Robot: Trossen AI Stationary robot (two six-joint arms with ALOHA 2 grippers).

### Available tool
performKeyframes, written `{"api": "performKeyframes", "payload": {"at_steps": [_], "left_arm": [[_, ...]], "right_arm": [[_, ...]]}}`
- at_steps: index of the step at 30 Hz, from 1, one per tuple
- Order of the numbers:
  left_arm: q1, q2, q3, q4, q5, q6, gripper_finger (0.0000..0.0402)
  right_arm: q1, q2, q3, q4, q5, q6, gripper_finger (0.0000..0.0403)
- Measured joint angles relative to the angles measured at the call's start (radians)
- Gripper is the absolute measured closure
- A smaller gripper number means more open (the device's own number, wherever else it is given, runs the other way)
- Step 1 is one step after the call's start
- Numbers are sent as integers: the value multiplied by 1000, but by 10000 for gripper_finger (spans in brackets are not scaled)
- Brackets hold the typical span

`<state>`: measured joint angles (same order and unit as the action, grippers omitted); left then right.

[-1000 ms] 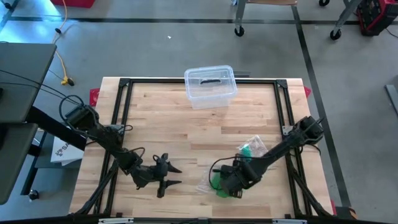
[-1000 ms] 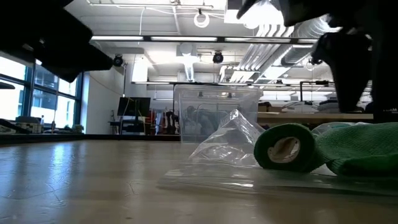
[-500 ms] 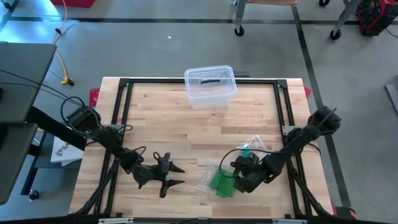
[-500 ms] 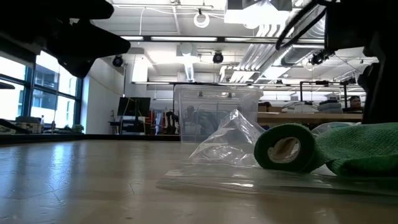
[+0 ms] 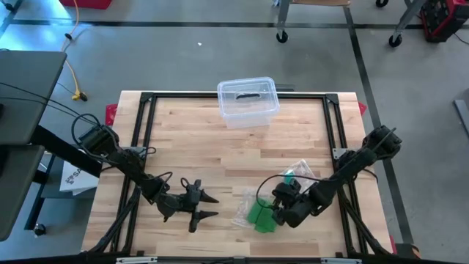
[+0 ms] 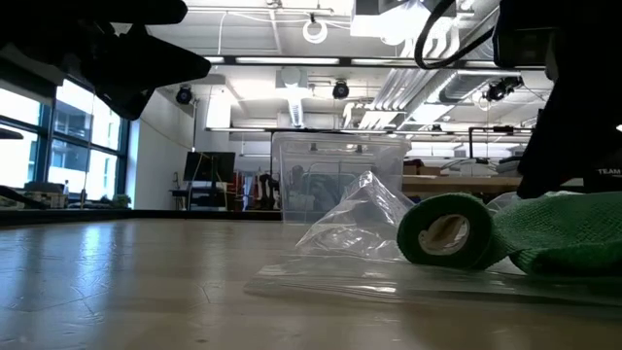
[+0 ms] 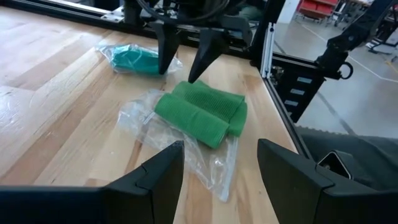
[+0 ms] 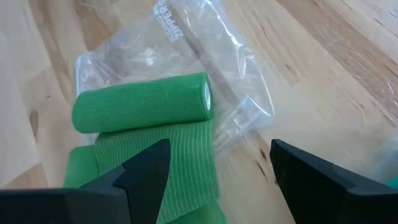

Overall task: Roll bandage
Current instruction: Roll the green bandage

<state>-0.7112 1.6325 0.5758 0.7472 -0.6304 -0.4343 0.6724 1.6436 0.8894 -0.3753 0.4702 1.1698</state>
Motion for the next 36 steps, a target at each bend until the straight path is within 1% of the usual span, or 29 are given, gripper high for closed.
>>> {"api": "performKeyframes", "payload": {"at_steps": [13,15,17,20,22,28,32,36], "left_arm": [[21,0,0,0,0,3,204],[25,0,0,-1,14,-1,204],[25,0,0,0,74,-1,204],[25,0,0,0,201,18,204],[25,1,0,0,259,17,204],[50,6,0,0,381,-28,204],[54,6,0,-1,465,-18,204],[56,6,0,-1,472,-25,204]], "right_arm": [[0,0,0,7,0,0,135],[-3,0,0,27,-12,2,135],[-19,0,0,83,-66,0,135],[-63,0,0,171,-185,-9,135],[-95,0,0,214,-220,-23,135],[-201,0,2,203,-233,0,135],[-265,0,2,205,-356,3,135],[-297,17,2,197,-463,34,135]]}}
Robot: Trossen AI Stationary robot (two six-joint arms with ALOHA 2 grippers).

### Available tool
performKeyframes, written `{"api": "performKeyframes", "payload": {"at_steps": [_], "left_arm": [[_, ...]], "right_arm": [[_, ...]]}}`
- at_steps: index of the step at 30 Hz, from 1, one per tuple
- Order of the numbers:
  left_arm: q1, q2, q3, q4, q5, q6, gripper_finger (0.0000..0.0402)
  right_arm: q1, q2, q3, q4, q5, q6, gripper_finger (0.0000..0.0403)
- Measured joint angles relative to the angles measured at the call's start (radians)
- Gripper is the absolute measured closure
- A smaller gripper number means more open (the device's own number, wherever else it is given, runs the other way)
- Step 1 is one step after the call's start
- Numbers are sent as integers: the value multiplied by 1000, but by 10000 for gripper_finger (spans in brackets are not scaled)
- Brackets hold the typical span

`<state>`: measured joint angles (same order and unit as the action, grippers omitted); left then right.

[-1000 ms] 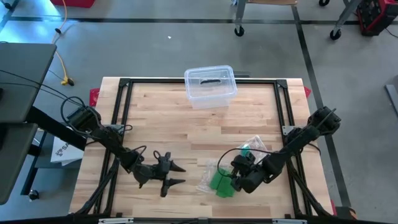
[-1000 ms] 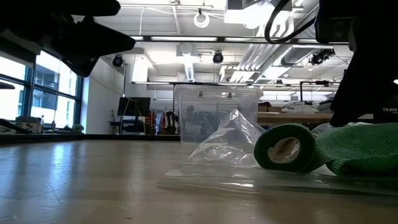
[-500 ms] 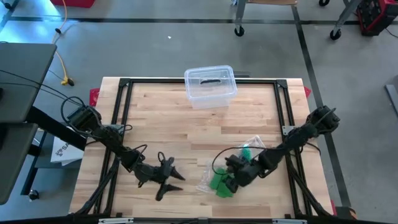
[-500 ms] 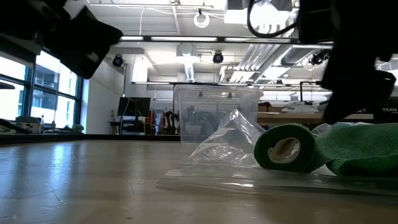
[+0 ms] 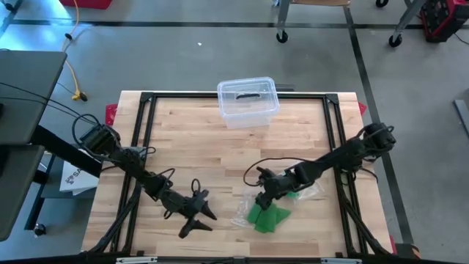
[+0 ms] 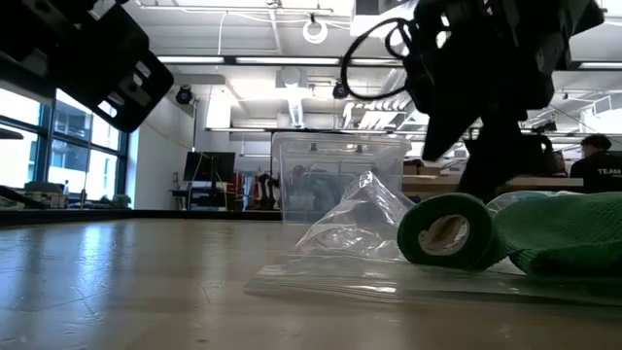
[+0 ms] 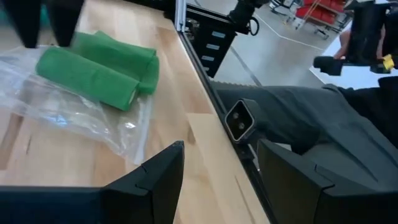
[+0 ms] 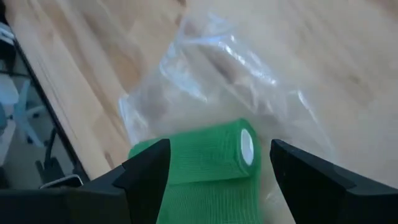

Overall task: Roll bandage
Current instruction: Roll the green bandage

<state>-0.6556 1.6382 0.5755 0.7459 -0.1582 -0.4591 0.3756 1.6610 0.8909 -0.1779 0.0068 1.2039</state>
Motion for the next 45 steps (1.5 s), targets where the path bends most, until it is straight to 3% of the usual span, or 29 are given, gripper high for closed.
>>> {"api": "performKeyframes", "payload": {"at_steps": [5,11,15,19,28,31,35,38,45], "left_arm": [[0,0,0,-5,-28,8,204],[4,0,0,-24,-218,33,204],[12,0,0,-23,-283,25,204],[14,0,0,-25,-297,19,204],[14,0,0,-27,-328,16,204],[14,0,0,-25,-346,16,204],[14,-9,0,-24,-353,18,204],[14,-20,0,-22,-354,24,204],[20,-24,0,-19,-360,43,204]], "right_arm": [[-5,48,0,74,-75,-8,135],[-4,119,0,147,-127,-16,135],[3,153,0,155,-135,-15,151],[18,164,2,160,-133,-12,203],[44,155,0,199,-139,-15,364],[44,116,-2,193,-122,-27,393],[48,19,-2,143,-12,-56,395],[62,-67,-2,79,126,-69,398],[160,-218,-2,41,644,-164,399]]}}
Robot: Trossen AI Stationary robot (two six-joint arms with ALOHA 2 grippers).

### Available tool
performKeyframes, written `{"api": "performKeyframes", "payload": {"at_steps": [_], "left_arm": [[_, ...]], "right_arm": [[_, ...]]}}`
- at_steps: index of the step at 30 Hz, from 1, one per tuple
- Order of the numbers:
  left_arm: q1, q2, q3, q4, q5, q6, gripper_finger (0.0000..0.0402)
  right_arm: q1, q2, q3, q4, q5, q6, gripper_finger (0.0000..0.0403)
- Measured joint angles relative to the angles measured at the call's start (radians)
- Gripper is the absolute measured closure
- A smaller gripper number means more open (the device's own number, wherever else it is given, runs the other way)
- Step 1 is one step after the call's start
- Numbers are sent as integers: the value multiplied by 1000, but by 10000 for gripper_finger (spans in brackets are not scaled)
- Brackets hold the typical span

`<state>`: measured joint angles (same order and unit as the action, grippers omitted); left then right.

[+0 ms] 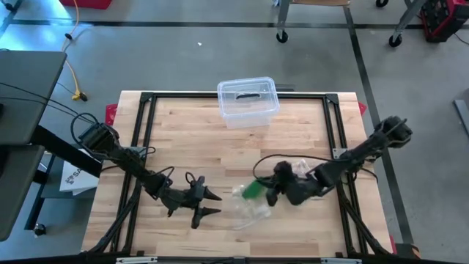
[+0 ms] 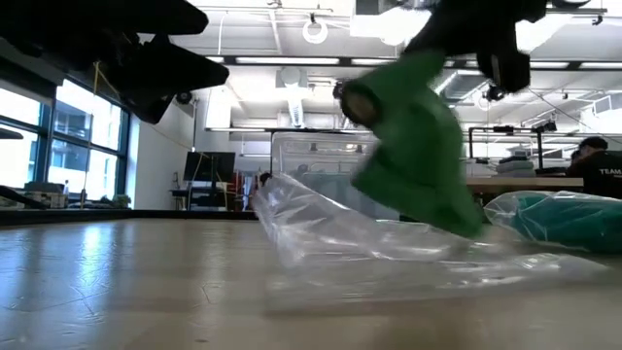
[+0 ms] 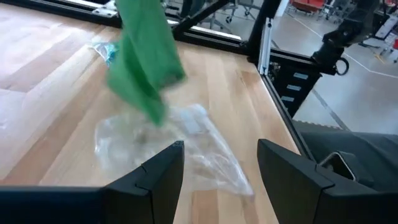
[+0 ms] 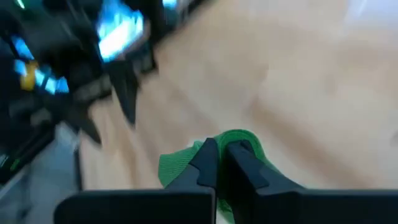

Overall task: Roll bandage
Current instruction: Roll the green bandage

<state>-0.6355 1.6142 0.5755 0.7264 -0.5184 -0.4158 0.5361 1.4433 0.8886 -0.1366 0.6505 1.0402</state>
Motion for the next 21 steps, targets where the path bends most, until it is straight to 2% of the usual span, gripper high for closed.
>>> {"api": "performKeyframes", "payload": {"at_steps": [6,9,12,15,19,21], "left_arm": [[25,0,-1,135,-64,9,204],[40,0,0,254,-45,98,204],[42,0,6,350,-7,267,204],[36,0,52,368,5,464,204],[31,34,154,361,-5,678,204],[33,58,205,362,-44,747,204]], "right_arm": [[121,-30,0,163,402,-240,399],[164,-27,0,296,502,-411,399],[195,-25,0,422,527,-586,399],[207,-25,0,561,524,-748,399],[202,-25,0,735,442,-929,399],[197,-25,0,809,394,-1003,399]]}}
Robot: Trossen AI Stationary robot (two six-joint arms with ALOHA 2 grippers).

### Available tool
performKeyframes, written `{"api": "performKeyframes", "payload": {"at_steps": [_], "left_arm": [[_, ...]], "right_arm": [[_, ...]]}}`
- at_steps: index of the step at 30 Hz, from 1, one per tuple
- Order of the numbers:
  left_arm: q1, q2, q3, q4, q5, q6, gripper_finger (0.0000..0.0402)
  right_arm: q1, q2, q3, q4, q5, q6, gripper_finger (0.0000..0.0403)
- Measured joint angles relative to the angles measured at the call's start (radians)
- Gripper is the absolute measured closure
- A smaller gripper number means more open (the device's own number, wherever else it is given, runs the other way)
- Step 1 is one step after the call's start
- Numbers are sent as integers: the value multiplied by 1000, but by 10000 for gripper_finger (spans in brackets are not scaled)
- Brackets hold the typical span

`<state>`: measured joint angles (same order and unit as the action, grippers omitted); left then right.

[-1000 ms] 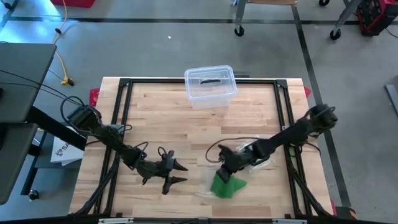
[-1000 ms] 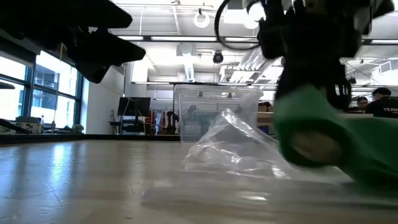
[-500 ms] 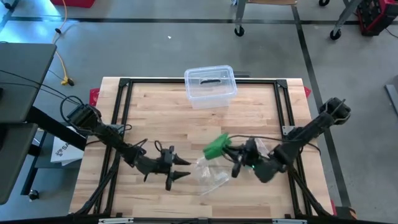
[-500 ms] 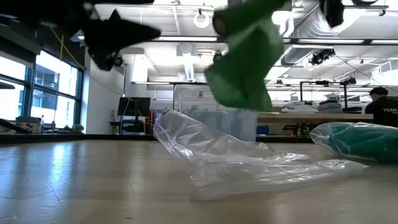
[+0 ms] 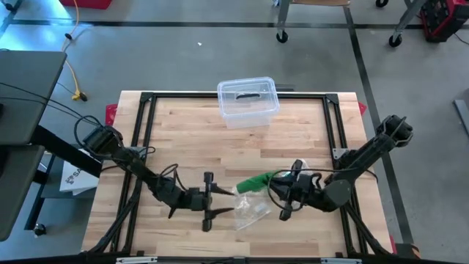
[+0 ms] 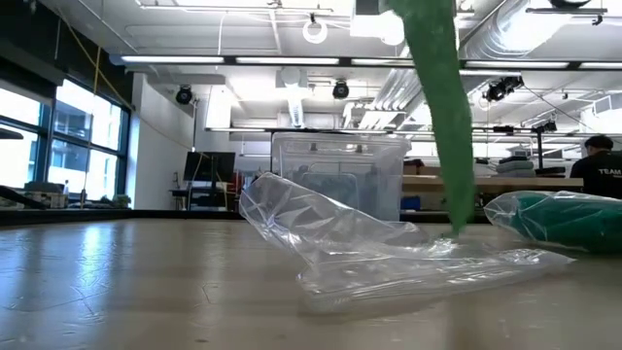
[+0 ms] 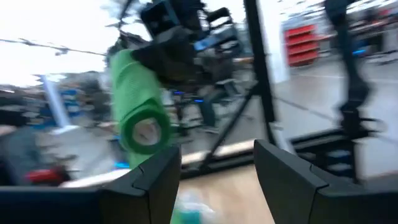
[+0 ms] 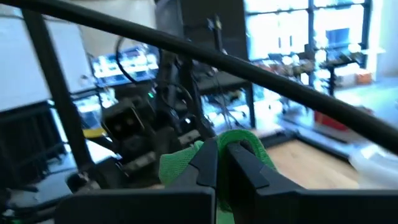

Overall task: Roll bandage
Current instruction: Roll the green bandage

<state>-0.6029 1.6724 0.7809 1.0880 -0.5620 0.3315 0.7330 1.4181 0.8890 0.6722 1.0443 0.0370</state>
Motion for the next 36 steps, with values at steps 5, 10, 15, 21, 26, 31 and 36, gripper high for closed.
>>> {"api": "performKeyframes", "payload": {"at_steps": [5,10,15,21,26,31,36], "left_arm": [[-5,43,81,8,-128,88,204],[-17,60,98,25,-161,99,204],[-46,78,99,111,-167,219,217],[-53,97,99,176,-136,298,242],[-16,117,130,173,-109,283,249],[2,120,144,169,-136,265,250],[-1,120,144,172,-181,252,250]], "right_arm": [[0,0,0,125,-40,-110,399],[0,0,0,156,-51,-132,399],[0,0,0,156,-52,-136,399],[0,0,0,156,-53,-134,399],[0,0,0,156,-53,-132,399],[0,0,1,155,-51,-132,399],[0,0,1,147,-53,-132,399]]}}
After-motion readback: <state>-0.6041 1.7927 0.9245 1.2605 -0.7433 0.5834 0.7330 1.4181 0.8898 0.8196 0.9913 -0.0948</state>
